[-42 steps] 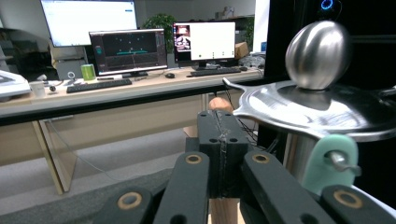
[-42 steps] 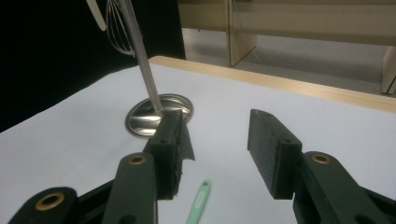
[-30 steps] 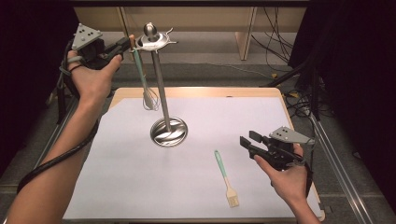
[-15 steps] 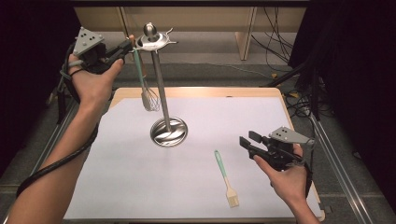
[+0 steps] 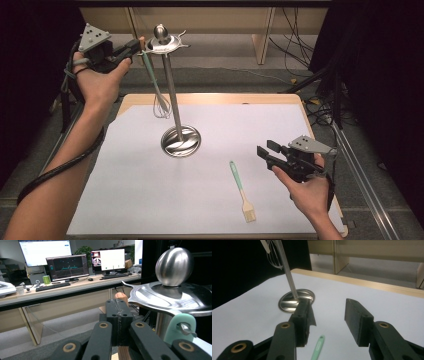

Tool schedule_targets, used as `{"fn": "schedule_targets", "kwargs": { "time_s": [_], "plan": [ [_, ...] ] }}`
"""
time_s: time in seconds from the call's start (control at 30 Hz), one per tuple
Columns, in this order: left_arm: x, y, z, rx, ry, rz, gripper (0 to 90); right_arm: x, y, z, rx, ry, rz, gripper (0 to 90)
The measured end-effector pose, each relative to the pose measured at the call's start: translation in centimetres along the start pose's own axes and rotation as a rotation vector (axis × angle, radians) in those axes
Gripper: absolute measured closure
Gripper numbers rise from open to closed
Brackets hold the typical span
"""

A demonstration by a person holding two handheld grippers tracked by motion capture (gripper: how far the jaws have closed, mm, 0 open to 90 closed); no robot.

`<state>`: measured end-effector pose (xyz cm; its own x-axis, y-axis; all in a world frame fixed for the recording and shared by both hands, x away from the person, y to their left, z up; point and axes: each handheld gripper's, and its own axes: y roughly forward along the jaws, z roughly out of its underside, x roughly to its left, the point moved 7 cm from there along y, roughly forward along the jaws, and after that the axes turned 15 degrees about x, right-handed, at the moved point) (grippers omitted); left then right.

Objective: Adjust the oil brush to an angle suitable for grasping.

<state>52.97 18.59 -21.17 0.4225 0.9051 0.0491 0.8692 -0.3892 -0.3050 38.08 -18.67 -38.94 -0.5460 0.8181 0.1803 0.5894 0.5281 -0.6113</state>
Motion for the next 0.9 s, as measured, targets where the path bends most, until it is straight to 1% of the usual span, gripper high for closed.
{"fn": "schedule_targets", "kwargs": {
  "time_s": [0.03, 0.1, 0.13, 0.17, 0.2, 0.23, 0.27, 0.3, 0.33, 0.37, 0.4, 0.43, 0.47, 0.5, 0.53, 0.6, 0.63, 0.67, 0.73, 0.77, 0.8, 0.83, 0.87, 0.9],
  "plan": [
    [0.0, -0.1, 0.0, -0.005, 0.003, -0.003, 89.3, 0.0, 0.0, -0.1, -0.007, -0.005, 0.003, 56.3],
    [-0.1, -0.7, 0.2, -0.019, 0.002, -0.006, 89.0, -0.5, 0.0, -0.3, -0.03, -0.063, 0.027, 56.3],
    [-0.1, -1.0, 0.3, -0.025, 0.004, -0.009, 88.1, -0.2, 0.0, -0.2, -0.018, -0.044, 0.008, 56.3],
    [-0.3, -1.4, 0.4, -0.035, 0.001, -0.01, 86.8, -0.2, -0.1, -0.2, -0.012, -0.032, 0.006, 56.3],
    [-0.4, -1.9, 0.6, -0.042, 0.01, -0.008, 85.3, 0.0, -0.2, -0.1, -0.013, 0.011, 0.009, 56.3],
    [-0.5, -2.5, 0.9, -0.052, 0.005, -0.009, 83.5, -0.2, -0.1, -0.3, -0.038, -0.009, 0.014, 56.3],
    [-0.7, -3.0, 1.2, -0.056, 0.015, -0.012, 81.6, -0.2, -0.1, -0.2, -0.034, -0.001, 0.02, 56.3],
    [-0.9, -3.5, 1.5, -0.062, 0.024, -0.01, 79.7, -0.4, -0.1, -0.1, -0.029, -0.024, 0.011, 56.2],
    [-1.0, -3.9, 1.9, -0.065, 0.022, -0.01, 78.0, -0.5, -0.2, -0.1, -0.025, -0.02, 0.014, 56.2],
    [-1.0, -4.3, 2.3, -0.067, 0.022, -0.011, 77.0, -0.6, -0.2, -0.1, -0.038, -0.017, 0.033, 56.2],
    [-1.1, -4.7, 2.6, -0.069, 0.018, -0.013, 75.9, -0.5, -0.3, 0.0, -0.036, 0.003, 0.033, 56.2],
    [-1.1, -5.0, 2.9, -0.07, 0.019, -0.012, 74.8, -0.4, -0.5, 0.0, -0.028, -0.004, 0.014, 56.2],
    [-1.2, -5.2, 3.2, -0.073, 0.022, -0.01, 74.1, -0.8, -0.5, 0.0, -0.041, -0.033, 0.045, 56.2],
    [-1.3, -5.4, 3.5, -0.072, 0.025, -0.012, 73.3, -0.6, -0.6, 0.0, -0.041, -0.006, 0.037, 56.2],
    [-1.3, -5.6, 3.7, -0.073, 0.024, -0.012, 73.0, -0.3, -0.6, 0.1, -0.031, 0.032, 0.029, 56.2],
    [-1.5, -5.9, 4.1, -0.069, 0.034, -0.012, 72.4, -0.4, -0.7, 0.4, 0.003, 0.014, 0.022, 56.2],
    [-1.5, -6.0, 4.2, -0.067, 0.038, -0.013, 72.2, -0.4, -0.6, 0.3, -0.006, -0.006, 0.028, 56.2],
    [-1.5, -6.1, 4.2, -0.068, 0.04, -0.014, 72.0, -0.4, -0.5, 0.2, -0.015, -0.029, 0.022, 56.2],
    [-1.3, -6.2, 4.3, -0.071, 0.037, -0.021, 71.9, -0.5, -0.7, 0.1, -0.016, -0.04, 0.032, 56.3],
    [-1.2, -6.3, 4.3, -0.07, 0.034, -0.023, 71.8, -0.4, -0.7, 0.0, -0.021, -0.028, 0.03, 56.3],
    [-1.1, -6.2, 4.4, -0.068, 0.027, -0.024, 71.8, -0.4, -0.7, -0.1, -0.031, -0.027, 0.026, 56.3],
    [-0.9, -6.2, 4.5, -0.064, 0.023, -0.028, 71.8, -0.5, -0.8, -0.1, -0.031, -0.021, 0.027, 56.3],
    [-0.9, -6.1, 4.7, -0.06, 0.017, -0.03, 71.8, -0.5, -0.7, -0.1, -0.045, -0.009, 0.032, 56.4],
    [-0.9, -6.1, 4.8, -0.057, 0.014, -0.03, 71.4, -0.4, -0.7, 0.0, -0.039, 0.003, 0.027, 56.4]
  ]
}}
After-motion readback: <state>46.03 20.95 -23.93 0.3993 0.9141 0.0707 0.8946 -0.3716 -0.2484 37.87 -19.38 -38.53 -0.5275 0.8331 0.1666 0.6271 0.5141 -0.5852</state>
